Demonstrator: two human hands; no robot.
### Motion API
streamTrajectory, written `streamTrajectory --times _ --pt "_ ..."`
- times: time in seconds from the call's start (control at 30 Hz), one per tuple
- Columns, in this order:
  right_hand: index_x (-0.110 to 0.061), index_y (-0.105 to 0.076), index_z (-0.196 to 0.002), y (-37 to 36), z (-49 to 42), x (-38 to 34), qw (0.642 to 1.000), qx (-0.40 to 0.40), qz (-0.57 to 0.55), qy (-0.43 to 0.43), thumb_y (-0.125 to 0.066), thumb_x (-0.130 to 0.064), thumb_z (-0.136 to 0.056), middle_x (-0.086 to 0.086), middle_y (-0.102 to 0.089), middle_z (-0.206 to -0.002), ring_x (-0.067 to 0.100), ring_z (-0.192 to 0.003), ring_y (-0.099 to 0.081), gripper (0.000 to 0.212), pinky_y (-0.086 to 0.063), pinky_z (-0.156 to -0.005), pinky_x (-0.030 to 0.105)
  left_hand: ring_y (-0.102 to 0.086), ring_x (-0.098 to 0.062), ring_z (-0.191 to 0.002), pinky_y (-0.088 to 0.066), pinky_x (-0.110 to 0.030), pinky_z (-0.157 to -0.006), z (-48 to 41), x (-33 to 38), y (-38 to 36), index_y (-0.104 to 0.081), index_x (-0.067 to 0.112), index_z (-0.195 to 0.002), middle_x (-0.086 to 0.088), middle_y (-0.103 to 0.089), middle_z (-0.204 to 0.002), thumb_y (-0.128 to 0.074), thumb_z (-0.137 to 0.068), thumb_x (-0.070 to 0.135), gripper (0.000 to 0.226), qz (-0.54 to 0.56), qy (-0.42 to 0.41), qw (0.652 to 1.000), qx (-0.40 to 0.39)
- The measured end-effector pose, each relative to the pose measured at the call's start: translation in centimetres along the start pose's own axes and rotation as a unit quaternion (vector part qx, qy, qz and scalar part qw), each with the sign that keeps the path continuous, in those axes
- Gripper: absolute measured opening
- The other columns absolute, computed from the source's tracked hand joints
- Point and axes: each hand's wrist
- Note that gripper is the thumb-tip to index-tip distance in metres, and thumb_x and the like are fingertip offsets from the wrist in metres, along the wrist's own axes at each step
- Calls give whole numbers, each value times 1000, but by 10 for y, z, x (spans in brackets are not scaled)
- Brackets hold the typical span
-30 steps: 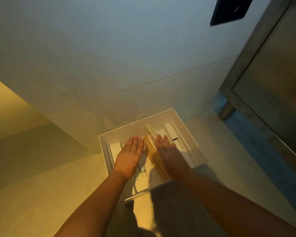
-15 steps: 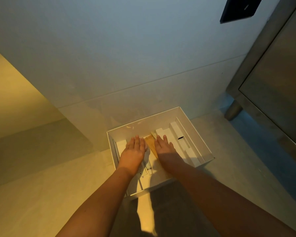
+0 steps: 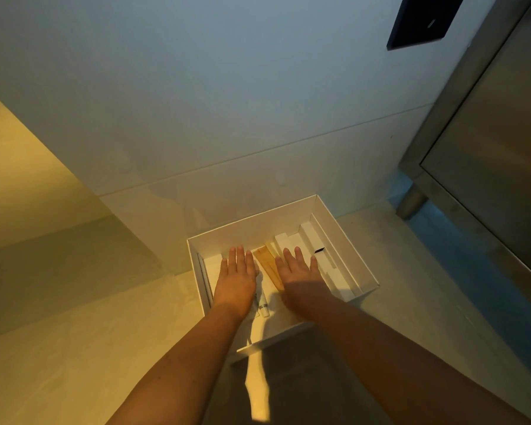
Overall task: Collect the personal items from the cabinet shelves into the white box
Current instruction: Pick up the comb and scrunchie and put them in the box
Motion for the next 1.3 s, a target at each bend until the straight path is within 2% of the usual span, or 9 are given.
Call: streamTrajectory --times 0.17,0.3,0.43,0.53,0.6,0.73,0.93,1.17,1.3 --pt "-12 0 -147 2 3 6 1000 -4 1 -9 -36 -40 -98 15 2 -154 37 -140 6 67 3 -110 55 20 -36 -137 13 -46 -107 -4 6 -4 13 15 -145 -14 19 -152 -20 -96 51 69 19 4 1000 -9" --pt "-14 1 -147 5 1 8 999 -1 22 -31 -33 -51 -95 14 2 -154 38 -140 6 72 8 -107 58 14 -35 -139 10 -46 -109 -6 7 -2 7 17 -147 -11 13 -154 -12 -95 53 66 34 14 999 4" --pt "-17 0 -147 40 -17 5 997 -17 -4 -71 -39 -46 -94 9 7 -156 34 -141 11 72 10 -107 57 4 -34 -141 1 -47 -112 -7 9 10 -4 16 -147 -10 1 -156 -28 -97 47 63 45 3 998 54" --pt "-16 -12 -146 77 -22 4 996 40 -43 -70 -35 -32 -95 7 -9 -155 28 -142 -1 59 6 -109 56 7 -36 -140 2 -51 -111 -7 14 31 -4 17 -147 -12 3 -155 -36 -96 42 65 36 20 997 69" --pt "-16 -19 -145 102 -18 3 992 81 -64 -68 -36 -31 -94 5 -22 -152 24 -141 -12 56 3 -110 54 8 -36 -140 0 -51 -111 -5 15 52 -5 18 -147 -13 4 -155 -37 -96 37 63 58 50 994 73" --pt "-19 -29 -142 154 5 -10 984 135 -105 -47 -41 -34 -94 2 -34 -147 21 -138 -23 52 -2 -111 52 5 -31 -141 -3 -47 -112 23 10 108 -10 20 -146 -9 -1 -156 -36 -96 36 59 121 86 986 81" --pt "-19 -34 -140 244 52 -24 983 121 -136 -19 -45 -33 -92 4 -35 -147 24 -138 -24 51 -5 -110 52 -8 -25 -141 -10 -42 -112 82 1 220 -23 23 -144 -4 -18 -153 -34 -95 33 51 211 103 965 113" --pt "-24 -22 -145 396 108 -24 981 117 -147 -46 -39 -36 -94 0 -26 -151 22 -140 -17 55 0 -110 52 -4 -20 -142 -3 -40 -113 133 -22 380 -14 26 -146 0 -13 -155 -27 -96 36 53 211 76 968 112" --pt "-26 -16 -146 487 140 -23 981 129 -138 -40 -35 -37 -96 -2 -20 -153 20 -141 -11 54 2 -111 50 -5 -20 -142 0 -44 -112 163 -37 469 -12 25 -146 1 -15 -154 -26 -96 39 54 185 46 974 121"
Point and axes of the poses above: each hand's wrist, its own z-axis away from the middle knuckle, its own y-axis out of the back of the hand, x = y × z
